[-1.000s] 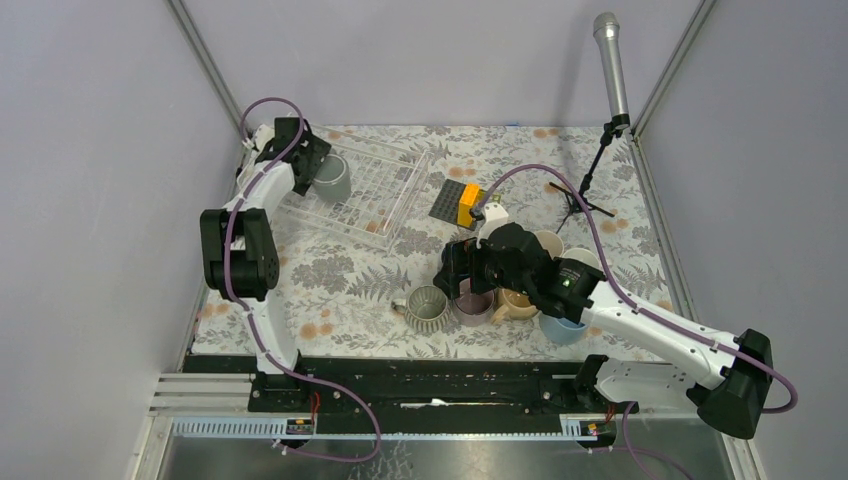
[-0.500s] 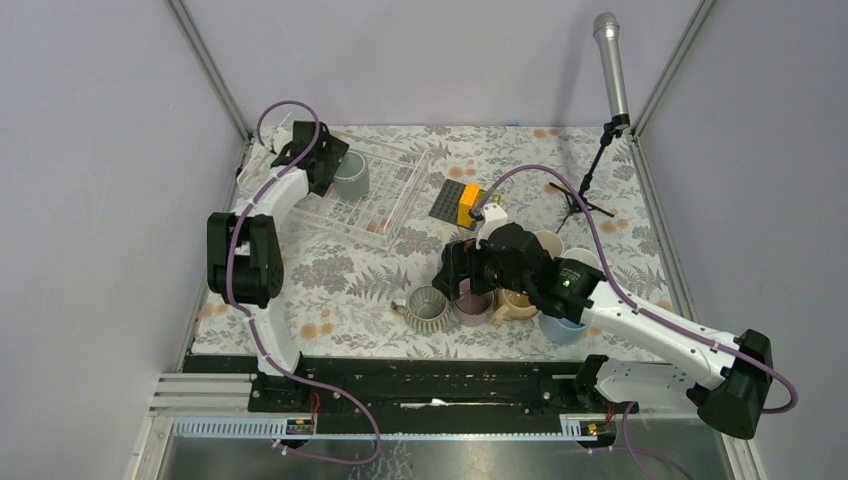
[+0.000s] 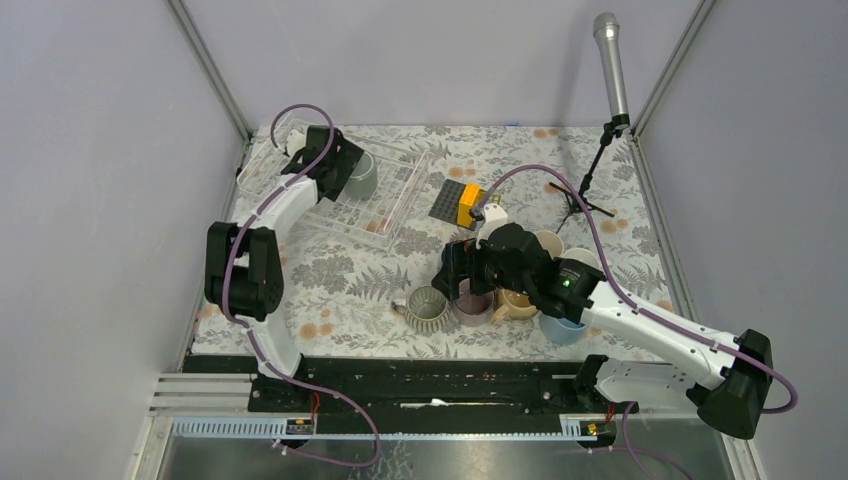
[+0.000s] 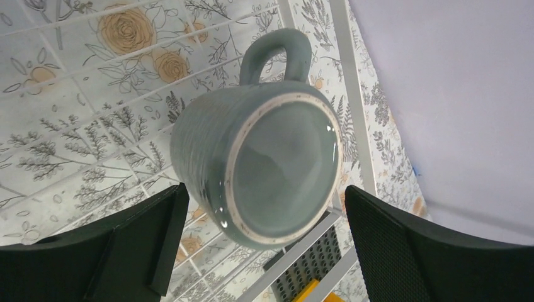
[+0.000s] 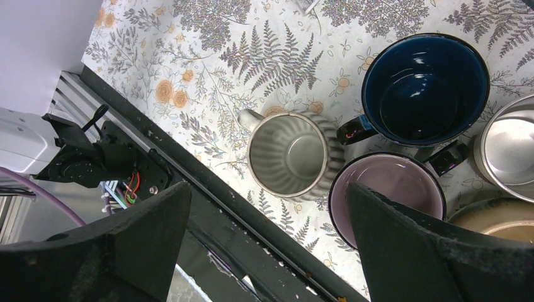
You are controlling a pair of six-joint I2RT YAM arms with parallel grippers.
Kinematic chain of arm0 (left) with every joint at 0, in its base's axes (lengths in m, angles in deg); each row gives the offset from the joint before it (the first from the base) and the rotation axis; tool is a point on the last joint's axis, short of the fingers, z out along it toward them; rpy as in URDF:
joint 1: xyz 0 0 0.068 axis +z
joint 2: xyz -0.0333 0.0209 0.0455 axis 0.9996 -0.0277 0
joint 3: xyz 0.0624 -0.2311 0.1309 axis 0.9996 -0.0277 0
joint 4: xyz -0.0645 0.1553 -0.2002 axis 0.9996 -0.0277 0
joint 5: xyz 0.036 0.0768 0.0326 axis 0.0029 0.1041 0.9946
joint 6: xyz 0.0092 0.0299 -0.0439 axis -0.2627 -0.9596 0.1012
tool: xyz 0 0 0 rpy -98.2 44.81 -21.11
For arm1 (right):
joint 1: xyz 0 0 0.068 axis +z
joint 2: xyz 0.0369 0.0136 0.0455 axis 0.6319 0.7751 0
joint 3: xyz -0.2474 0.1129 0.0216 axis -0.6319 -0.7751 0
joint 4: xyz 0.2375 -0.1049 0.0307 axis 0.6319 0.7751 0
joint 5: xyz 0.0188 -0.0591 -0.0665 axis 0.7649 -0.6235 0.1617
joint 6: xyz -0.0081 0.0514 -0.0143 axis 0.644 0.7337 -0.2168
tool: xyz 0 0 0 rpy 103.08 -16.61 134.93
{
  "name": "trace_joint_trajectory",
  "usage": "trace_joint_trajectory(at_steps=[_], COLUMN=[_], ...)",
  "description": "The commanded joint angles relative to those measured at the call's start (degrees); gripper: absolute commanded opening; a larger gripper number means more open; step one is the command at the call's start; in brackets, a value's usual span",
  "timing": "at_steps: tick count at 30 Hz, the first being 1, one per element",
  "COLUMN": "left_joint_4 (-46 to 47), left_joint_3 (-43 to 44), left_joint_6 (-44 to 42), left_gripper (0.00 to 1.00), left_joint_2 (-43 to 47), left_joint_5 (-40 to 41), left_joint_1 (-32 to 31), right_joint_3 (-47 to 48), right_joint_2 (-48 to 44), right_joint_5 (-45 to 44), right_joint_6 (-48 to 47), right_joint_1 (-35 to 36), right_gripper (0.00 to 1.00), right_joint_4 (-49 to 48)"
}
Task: Unload the cups from the dish rack
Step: Move the cup to the dish rack.
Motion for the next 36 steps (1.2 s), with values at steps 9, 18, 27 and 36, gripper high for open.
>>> trace_joint_trajectory(at_steps=[9, 18, 27, 36], left_joint_4=[-4.96, -15.5, -21.44, -22.96], left_joint_3=[8.69, 30.17, 41.34, 40.97], left_joint_6=[-12.09, -23.17, -26.19, -29.74], left_gripper=[0.99, 0.99, 0.99, 0.99], left_joint_2=[1.43, -12.95, -22.52, -24.45], left_joint_5=[3.83, -1.98, -5.78, -8.76], left_joint_1=[4.0, 5.48, 5.5, 5.1], right_joint_3=[1.79, 3.96, 4.73, 4.81], right_joint_2=[0.84, 3.02, 3.57, 4.34], right_joint_5=[1.72, 3.23, 3.33, 3.64], right_joint_6=[0.85, 1.09, 1.75, 2.15], right_joint_1=[-0.45, -0.45, -0.42, -0.48], right_gripper=[1.0, 1.0, 1.0, 1.0], right_joint_4=[-0.36, 0.29, 0.58, 0.54])
